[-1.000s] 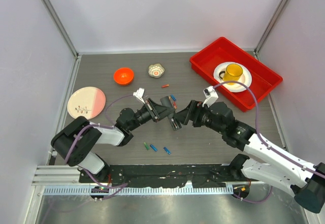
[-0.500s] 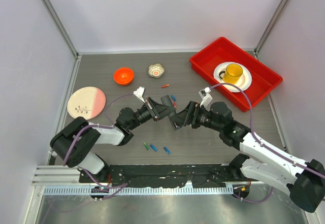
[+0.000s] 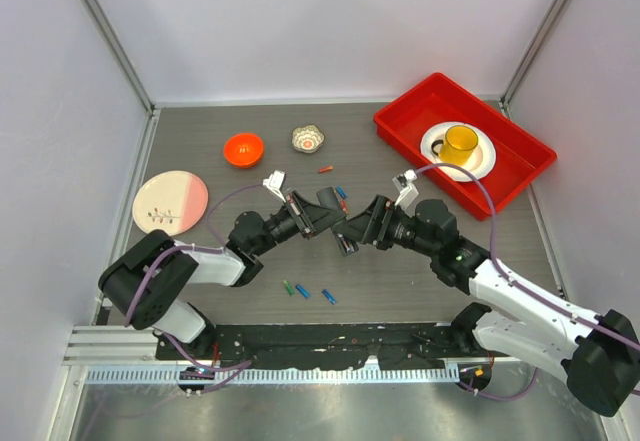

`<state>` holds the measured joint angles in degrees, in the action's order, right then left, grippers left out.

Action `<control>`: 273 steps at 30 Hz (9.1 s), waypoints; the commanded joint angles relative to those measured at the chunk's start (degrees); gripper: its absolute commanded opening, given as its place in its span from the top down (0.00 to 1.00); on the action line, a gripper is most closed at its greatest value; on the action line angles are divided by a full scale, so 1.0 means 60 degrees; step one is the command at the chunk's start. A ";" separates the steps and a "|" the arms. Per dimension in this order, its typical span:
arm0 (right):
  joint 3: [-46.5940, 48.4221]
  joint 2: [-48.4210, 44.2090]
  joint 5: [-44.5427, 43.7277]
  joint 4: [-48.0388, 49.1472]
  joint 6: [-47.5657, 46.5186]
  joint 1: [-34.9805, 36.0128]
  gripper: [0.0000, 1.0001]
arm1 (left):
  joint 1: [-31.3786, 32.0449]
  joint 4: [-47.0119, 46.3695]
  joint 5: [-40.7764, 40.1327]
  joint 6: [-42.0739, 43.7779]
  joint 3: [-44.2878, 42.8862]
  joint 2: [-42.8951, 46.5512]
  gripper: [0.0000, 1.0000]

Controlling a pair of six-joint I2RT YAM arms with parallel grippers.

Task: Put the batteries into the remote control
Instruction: Load the battery into the remote control.

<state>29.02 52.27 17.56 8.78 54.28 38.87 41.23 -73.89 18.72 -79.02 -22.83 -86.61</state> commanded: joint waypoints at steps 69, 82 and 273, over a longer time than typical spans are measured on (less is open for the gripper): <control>0.0438 -0.1534 -0.0979 -0.2957 -0.2177 -0.0121 0.23 | 0.0027 -0.2451 -0.0044 0.0207 -0.0253 0.0196 1.00; 0.0247 -0.1314 -0.0657 -0.2532 -0.1884 -0.0121 0.23 | 0.0013 -0.2451 -0.0073 0.0192 -0.0297 0.0138 1.00; -0.0281 0.0107 0.0280 0.0969 0.0445 0.0011 0.30 | 0.0188 -0.2466 -0.1568 0.0558 -0.0296 0.0109 1.00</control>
<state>23.88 55.11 18.39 15.70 58.17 38.68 42.26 -71.96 10.22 -76.05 -23.14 -86.08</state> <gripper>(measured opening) 0.686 0.209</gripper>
